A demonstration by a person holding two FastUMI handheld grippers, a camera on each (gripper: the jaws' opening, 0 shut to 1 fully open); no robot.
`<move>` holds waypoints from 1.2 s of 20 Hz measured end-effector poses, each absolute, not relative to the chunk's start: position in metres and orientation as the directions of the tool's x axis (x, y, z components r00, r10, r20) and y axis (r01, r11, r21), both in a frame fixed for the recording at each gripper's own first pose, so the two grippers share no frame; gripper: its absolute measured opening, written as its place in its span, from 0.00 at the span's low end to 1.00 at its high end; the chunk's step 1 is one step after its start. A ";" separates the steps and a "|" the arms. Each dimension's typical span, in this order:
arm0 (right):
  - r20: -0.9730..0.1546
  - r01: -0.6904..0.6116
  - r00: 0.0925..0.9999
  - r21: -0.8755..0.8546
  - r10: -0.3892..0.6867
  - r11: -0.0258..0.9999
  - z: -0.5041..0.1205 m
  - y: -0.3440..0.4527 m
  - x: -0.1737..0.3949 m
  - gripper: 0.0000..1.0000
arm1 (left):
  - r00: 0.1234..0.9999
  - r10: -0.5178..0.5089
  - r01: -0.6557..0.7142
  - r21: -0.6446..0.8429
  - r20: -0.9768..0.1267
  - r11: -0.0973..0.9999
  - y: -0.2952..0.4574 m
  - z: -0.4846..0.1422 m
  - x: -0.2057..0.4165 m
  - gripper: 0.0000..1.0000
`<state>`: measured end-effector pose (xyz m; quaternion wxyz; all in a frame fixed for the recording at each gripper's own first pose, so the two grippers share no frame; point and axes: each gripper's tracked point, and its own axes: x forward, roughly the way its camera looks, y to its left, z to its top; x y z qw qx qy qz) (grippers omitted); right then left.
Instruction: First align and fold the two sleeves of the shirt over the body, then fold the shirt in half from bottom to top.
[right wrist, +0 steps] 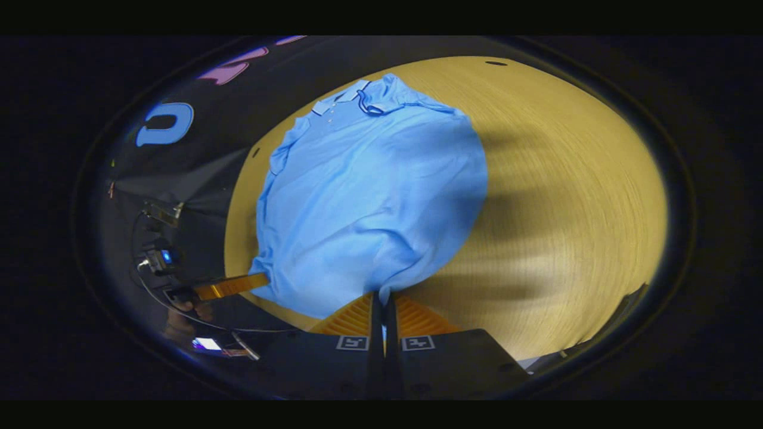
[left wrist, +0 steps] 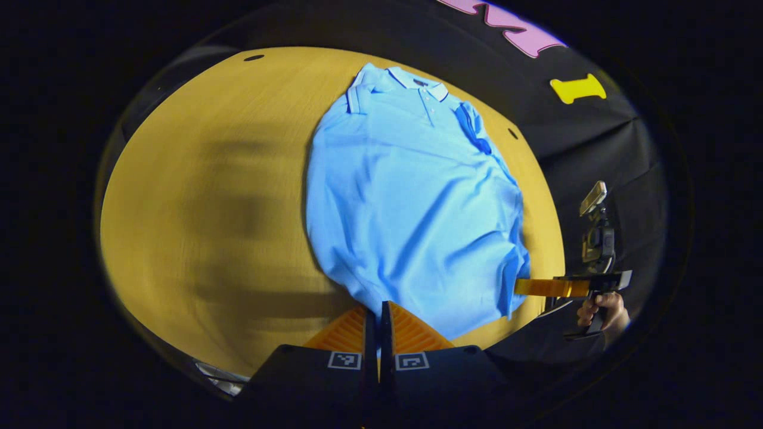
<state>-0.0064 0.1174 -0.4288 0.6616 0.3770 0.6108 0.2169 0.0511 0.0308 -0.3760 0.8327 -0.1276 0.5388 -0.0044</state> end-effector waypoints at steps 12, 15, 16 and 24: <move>-0.391 -0.014 0.418 0.900 0.820 0.437 -0.344 0.103 0.115 0.00 | 0.627 -0.218 0.027 -0.258 -0.748 0.966 0.033 -0.292 0.144 0.06; -0.357 -0.111 0.469 0.883 0.807 0.456 -0.321 0.089 0.164 0.05 | 0.671 -0.213 0.065 -0.231 -0.710 0.971 0.036 -0.264 0.185 0.06; -0.351 -0.133 0.485 0.875 0.801 0.465 -0.314 0.083 0.184 0.02 | 0.685 -0.208 0.077 -0.214 -0.698 0.974 0.037 -0.255 0.202 0.06; -0.345 -0.227 0.626 0.778 0.700 0.586 -0.315 0.057 0.357 0.11 | 0.798 -0.083 0.031 -0.097 -0.597 0.995 0.069 -0.212 0.362 0.06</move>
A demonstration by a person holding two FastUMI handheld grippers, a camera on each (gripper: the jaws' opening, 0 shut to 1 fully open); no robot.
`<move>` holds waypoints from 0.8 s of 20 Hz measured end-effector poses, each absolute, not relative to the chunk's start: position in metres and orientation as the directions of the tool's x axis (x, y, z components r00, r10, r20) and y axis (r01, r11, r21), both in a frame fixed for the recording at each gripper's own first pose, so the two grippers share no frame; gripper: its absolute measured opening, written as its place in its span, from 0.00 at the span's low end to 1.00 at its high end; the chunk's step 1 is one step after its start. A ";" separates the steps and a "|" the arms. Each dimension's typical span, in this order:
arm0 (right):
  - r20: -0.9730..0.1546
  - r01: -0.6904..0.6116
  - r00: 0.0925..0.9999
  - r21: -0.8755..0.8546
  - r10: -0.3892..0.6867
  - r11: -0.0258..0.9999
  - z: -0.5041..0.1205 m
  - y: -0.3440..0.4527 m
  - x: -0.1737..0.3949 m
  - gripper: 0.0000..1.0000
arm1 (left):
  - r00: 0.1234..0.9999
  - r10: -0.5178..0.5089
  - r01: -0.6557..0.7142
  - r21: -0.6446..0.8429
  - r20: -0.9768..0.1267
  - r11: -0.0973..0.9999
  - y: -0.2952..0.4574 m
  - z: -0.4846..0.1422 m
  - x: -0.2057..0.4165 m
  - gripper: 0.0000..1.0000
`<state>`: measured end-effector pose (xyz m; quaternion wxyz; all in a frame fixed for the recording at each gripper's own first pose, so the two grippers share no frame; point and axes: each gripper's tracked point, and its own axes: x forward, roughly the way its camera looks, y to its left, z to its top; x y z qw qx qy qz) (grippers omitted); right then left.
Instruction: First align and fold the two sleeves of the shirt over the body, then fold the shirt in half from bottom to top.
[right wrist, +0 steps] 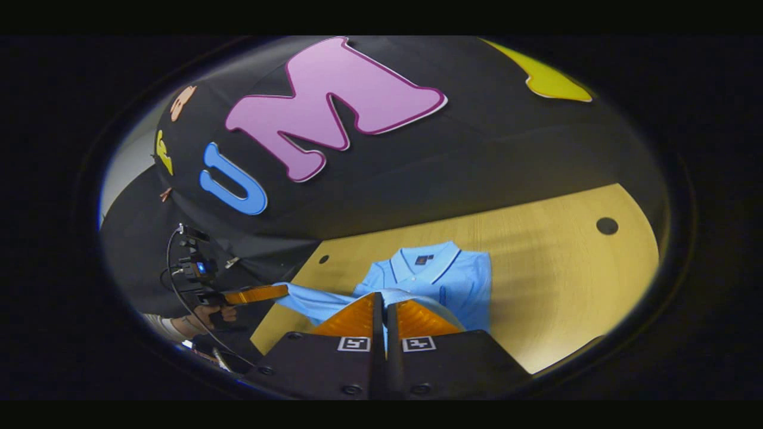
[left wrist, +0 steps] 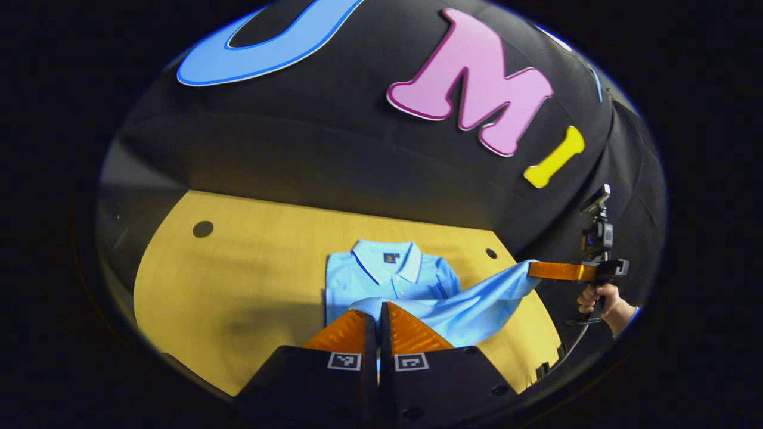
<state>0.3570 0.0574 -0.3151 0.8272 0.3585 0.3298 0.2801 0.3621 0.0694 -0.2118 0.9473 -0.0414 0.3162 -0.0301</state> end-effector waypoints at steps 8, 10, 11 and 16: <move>-0.583 -0.156 0.588 0.597 0.560 0.787 -0.441 0.096 0.433 0.05 | 0.705 0.100 -0.073 0.069 -0.702 0.995 0.115 -0.308 0.450 0.06; -0.655 -0.118 0.552 0.550 0.515 0.827 -0.475 0.098 0.434 0.00 | 0.669 0.153 -0.118 0.099 -0.727 0.988 0.128 -0.330 0.454 0.07; -0.680 -0.094 0.536 0.541 0.500 0.836 -0.485 0.101 0.432 0.00 | 0.650 0.167 -0.119 0.117 -0.741 0.986 0.132 -0.340 0.454 0.10; -0.722 -0.067 0.498 0.520 0.480 0.852 -0.500 0.093 0.425 0.34 | 0.648 0.253 -0.183 0.175 -0.718 0.967 0.158 -0.351 0.458 0.67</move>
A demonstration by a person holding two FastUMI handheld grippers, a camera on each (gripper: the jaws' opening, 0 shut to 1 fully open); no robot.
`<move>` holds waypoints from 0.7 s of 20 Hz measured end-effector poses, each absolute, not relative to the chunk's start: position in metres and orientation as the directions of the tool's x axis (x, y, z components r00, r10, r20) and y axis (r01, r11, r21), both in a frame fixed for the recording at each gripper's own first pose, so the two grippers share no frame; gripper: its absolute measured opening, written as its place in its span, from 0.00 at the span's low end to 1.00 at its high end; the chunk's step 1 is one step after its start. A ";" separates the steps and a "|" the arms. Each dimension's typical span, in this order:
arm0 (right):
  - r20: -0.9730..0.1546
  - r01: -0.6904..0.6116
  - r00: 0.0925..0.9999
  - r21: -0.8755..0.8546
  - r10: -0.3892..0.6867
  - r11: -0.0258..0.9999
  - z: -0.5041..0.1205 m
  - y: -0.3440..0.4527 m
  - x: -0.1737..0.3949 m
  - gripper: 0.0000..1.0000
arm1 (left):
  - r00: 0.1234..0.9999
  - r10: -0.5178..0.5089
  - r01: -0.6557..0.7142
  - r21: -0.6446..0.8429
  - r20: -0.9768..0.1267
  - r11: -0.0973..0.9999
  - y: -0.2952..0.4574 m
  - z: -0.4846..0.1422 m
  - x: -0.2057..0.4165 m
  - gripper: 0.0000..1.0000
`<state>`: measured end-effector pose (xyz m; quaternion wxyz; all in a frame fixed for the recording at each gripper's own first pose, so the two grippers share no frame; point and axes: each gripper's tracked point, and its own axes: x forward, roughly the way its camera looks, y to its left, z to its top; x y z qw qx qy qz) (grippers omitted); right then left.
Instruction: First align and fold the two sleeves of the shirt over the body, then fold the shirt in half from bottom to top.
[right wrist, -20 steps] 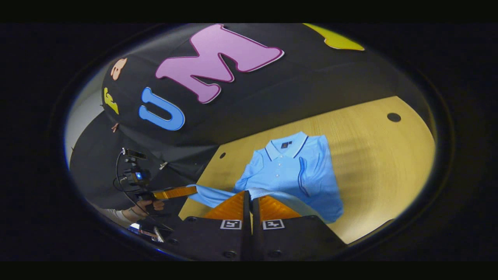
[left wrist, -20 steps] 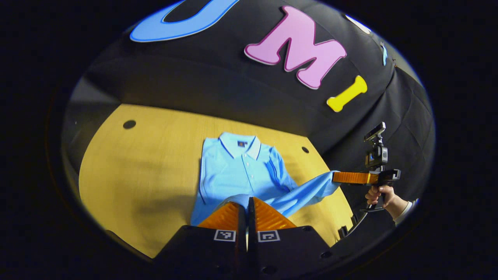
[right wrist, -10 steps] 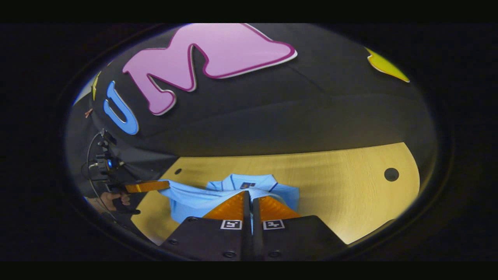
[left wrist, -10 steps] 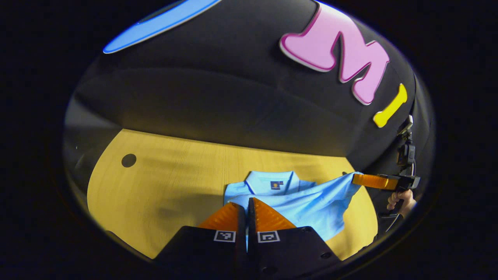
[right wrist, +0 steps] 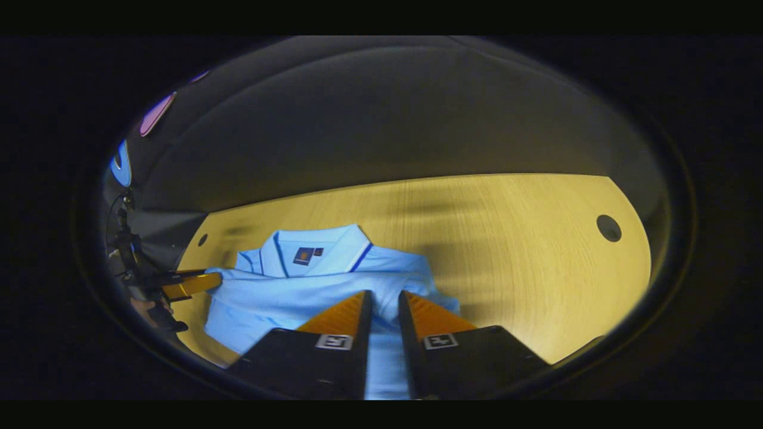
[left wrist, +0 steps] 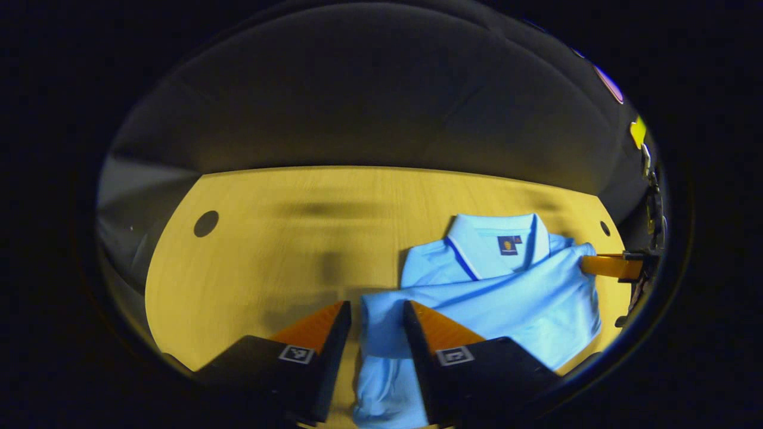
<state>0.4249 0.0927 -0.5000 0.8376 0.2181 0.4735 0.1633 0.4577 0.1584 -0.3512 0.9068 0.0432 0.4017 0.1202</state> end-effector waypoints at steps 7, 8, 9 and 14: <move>-0.629 -0.150 0.665 0.417 0.404 0.896 -0.428 0.040 0.407 0.98 | 0.781 0.247 -0.146 0.217 -0.574 0.965 0.143 -0.257 0.420 0.99; -0.605 -0.162 0.699 0.386 0.382 0.908 -0.411 0.033 0.402 0.98 | 0.811 0.232 -0.123 0.231 -0.537 0.965 0.134 -0.237 0.407 0.99; -0.579 -0.174 0.732 0.349 0.358 0.921 -0.391 0.025 0.394 0.98 | 0.838 0.221 -0.105 0.249 -0.499 0.963 0.125 -0.217 0.393 0.99; -0.413 -0.136 0.883 0.233 0.225 0.963 -0.266 -0.009 0.325 0.98 | 0.919 0.197 -0.108 0.263 -0.341 0.959 0.072 -0.139 0.282 0.99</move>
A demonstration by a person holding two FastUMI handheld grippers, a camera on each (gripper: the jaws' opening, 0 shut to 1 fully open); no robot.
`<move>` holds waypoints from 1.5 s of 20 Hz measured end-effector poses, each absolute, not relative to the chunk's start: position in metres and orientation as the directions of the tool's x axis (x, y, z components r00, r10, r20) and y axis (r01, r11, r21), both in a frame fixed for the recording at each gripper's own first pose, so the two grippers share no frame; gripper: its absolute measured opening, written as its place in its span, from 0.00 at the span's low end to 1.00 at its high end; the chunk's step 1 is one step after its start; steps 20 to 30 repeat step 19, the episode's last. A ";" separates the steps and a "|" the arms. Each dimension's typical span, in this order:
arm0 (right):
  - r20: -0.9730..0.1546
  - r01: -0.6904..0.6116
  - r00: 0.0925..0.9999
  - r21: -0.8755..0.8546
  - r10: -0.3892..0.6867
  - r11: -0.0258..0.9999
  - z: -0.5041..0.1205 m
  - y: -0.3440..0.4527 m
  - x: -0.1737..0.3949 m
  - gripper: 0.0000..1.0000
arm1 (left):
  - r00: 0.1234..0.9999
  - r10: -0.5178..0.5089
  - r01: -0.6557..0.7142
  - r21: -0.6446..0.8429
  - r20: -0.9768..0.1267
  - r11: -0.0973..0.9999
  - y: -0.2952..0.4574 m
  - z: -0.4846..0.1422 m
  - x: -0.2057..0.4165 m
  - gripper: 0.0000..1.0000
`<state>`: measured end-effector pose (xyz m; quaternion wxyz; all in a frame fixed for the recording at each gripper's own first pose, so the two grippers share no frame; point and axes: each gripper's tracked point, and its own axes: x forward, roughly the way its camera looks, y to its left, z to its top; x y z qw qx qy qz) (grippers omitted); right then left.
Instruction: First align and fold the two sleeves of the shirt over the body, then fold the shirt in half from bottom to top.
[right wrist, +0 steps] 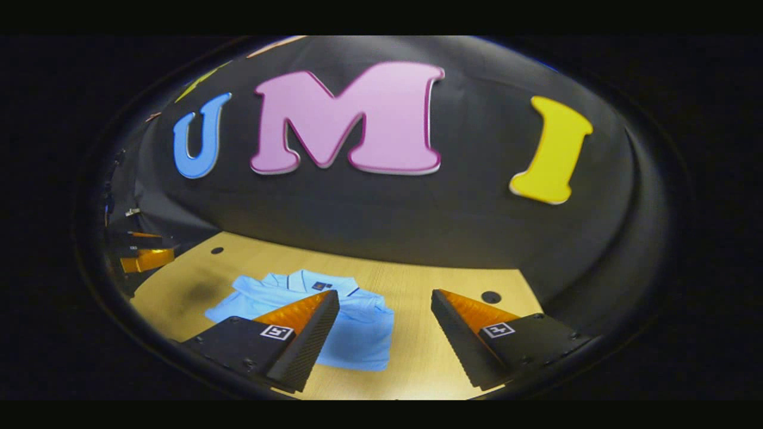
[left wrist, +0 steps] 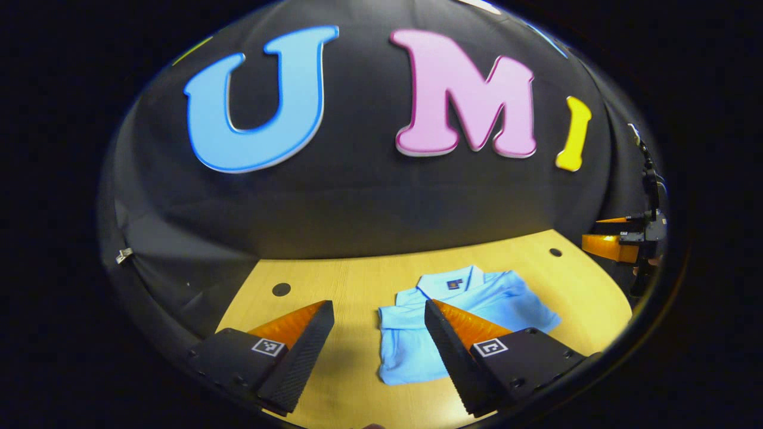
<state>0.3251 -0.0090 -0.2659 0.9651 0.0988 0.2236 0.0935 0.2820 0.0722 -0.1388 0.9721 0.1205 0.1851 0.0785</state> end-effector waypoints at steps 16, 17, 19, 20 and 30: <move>-0.154 -0.103 0.979 0.209 0.137 0.972 -0.082 -0.002 -0.005 0.96 | 0.993 0.048 -0.025 0.204 -0.112 0.979 -0.069 -0.068 -0.012 0.98; -0.140 -0.121 0.978 0.212 0.153 0.970 -0.075 -0.001 -0.008 0.96 | 0.993 0.046 -0.022 0.206 -0.112 0.978 -0.075 -0.067 -0.015 0.98; -0.106 -0.130 0.982 0.207 0.154 0.970 -0.063 -0.009 -0.005 0.97 | 0.993 0.061 -0.037 0.215 -0.103 0.976 -0.081 -0.061 -0.017 0.98; -0.106 -0.130 0.982 0.207 0.154 0.970 -0.063 -0.009 -0.005 0.97 | 0.993 0.061 -0.037 0.215 -0.103 0.976 -0.081 -0.061 -0.017 0.98; -0.106 -0.130 0.982 0.207 0.154 0.970 -0.063 -0.009 -0.005 0.97 | 0.993 0.061 -0.037 0.215 -0.103 0.976 -0.081 -0.061 -0.017 0.98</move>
